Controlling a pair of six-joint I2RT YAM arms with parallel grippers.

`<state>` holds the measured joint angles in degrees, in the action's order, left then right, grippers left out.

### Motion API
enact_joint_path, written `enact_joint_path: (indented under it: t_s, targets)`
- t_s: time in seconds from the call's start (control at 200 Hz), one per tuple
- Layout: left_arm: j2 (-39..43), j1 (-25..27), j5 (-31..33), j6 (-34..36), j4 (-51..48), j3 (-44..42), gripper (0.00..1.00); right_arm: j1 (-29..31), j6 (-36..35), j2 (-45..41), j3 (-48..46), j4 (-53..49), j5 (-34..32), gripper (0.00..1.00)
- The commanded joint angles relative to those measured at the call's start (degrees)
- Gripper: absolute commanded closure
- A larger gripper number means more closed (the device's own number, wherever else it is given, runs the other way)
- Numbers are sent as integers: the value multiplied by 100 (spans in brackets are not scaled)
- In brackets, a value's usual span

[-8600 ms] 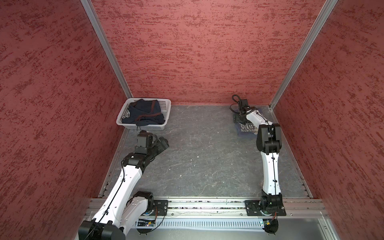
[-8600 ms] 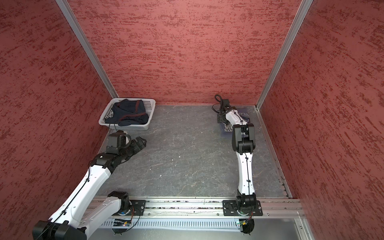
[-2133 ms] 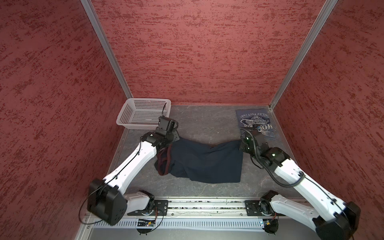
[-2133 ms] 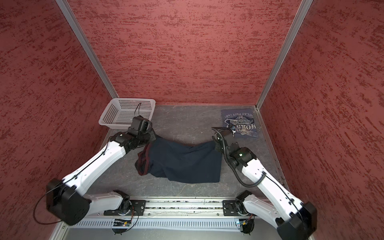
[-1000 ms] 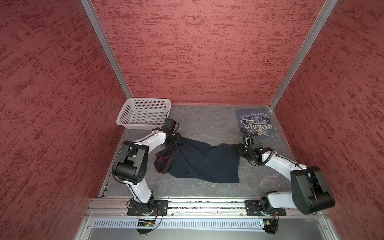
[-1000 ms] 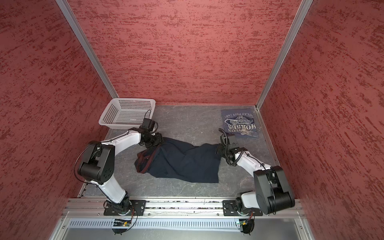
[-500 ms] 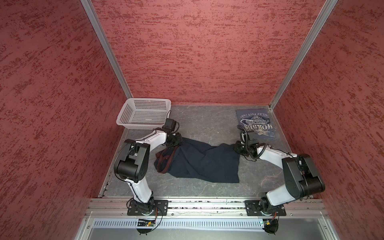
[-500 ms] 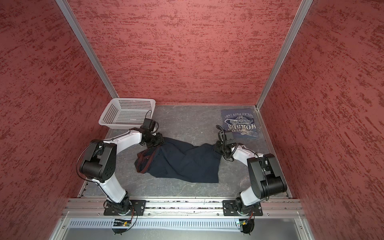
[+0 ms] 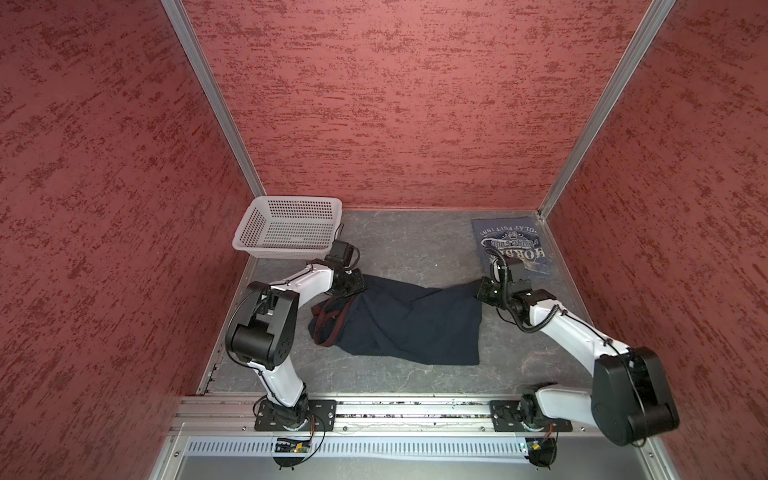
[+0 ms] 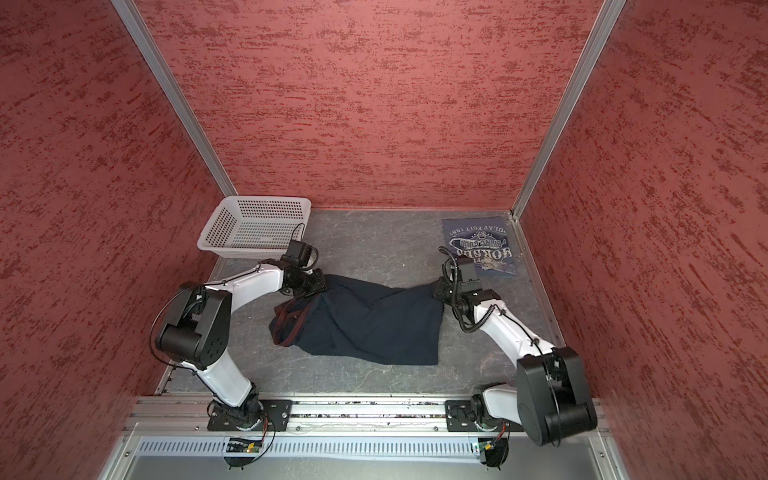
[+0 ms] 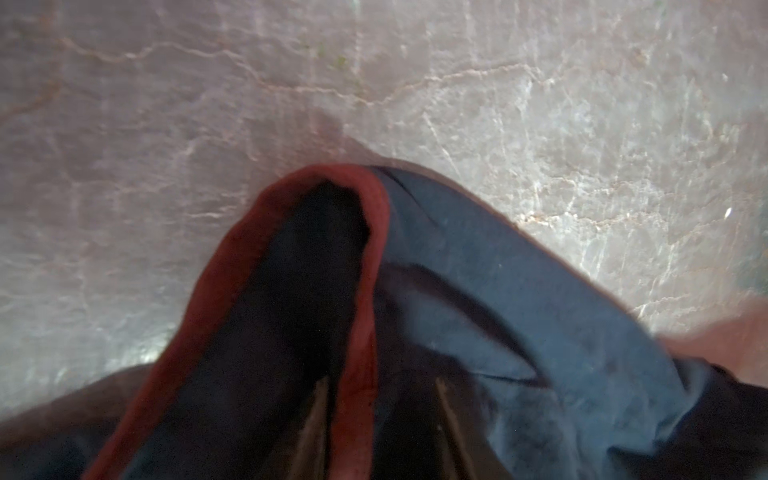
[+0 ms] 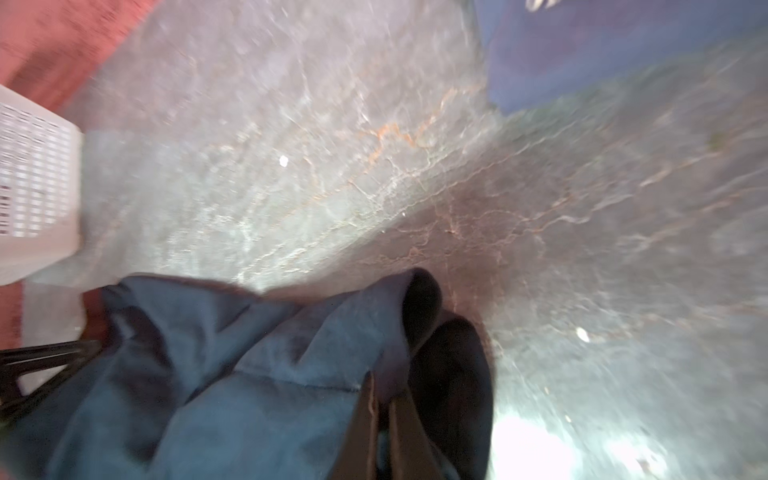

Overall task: Fold and stack the tank tops
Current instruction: 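Lift the navy tank top's near corners with both grippers and shake it out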

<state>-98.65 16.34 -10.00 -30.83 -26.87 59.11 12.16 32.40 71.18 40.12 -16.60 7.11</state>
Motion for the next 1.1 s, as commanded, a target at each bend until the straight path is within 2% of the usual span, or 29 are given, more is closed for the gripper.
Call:
enact_joint_path:
  t_s: [0.0, 0.2, 0.541, 0.696, 1.097]
  targets:
    - [87, 71, 10, 52, 129, 0, 72, -17, 70, -388, -186, -382, -239, 99]
    - [443, 200, 3, 11, 191, 36, 100, -20, 73, -846, -153, -679, -339, 100]
    - [2075, 503, 360, 20, -238, -237, 100, -17, -54, -1798, 342, -1539, -889, 100]
    - [2919, 588, 423, -32, -489, -377, 100, -19, -210, -2233, 702, -1798, -836, 100]
    - [5467, 214, 1288, 26, -1615, 720, 100, -15, -811, -3107, 2073, -2265, -595, 100]
